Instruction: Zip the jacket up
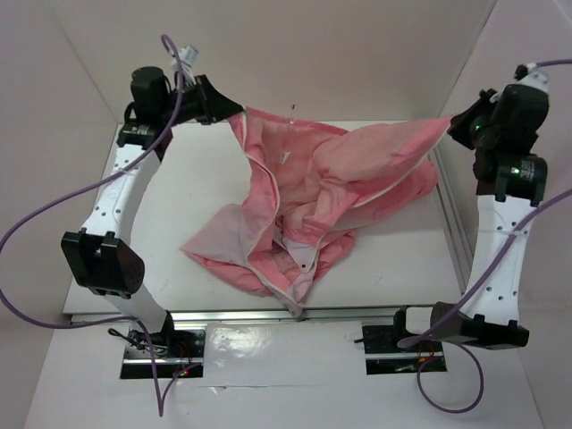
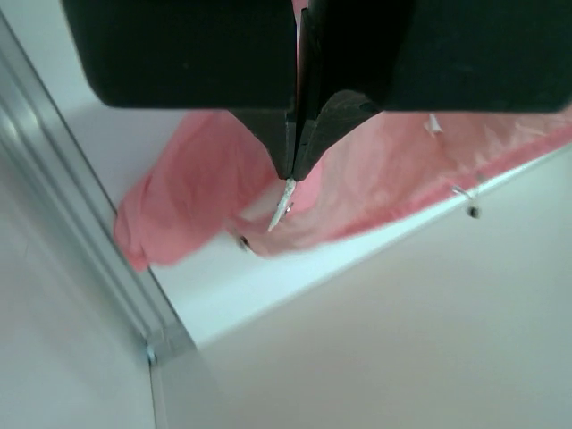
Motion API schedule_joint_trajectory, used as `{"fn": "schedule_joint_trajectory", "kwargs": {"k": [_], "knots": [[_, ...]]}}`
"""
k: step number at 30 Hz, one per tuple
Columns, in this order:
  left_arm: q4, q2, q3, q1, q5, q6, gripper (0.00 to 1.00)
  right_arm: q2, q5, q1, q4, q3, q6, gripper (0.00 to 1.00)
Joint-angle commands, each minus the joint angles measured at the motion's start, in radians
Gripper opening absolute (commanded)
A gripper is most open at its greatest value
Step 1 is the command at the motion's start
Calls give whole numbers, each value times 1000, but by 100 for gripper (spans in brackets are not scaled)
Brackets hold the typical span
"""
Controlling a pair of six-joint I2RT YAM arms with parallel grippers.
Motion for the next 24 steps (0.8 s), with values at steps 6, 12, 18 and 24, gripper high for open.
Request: {"fn": "schedule_joint_trajectory", "kwargs": {"k": [6, 12, 18, 24], "knots": [[-30, -35, 184, 128, 24, 24, 0, 125, -129, 60, -311, 624, -62, 0], [-12, -53, 112, 129, 50, 14, 0, 172, -292, 173, -260, 354, -56, 0], [9, -107, -75, 109, 19, 5, 0, 308, 125, 738, -183, 220, 1, 0], [-30, -167, -176, 109, -51, 36, 0, 425, 285, 961, -130, 53, 92, 0]]}}
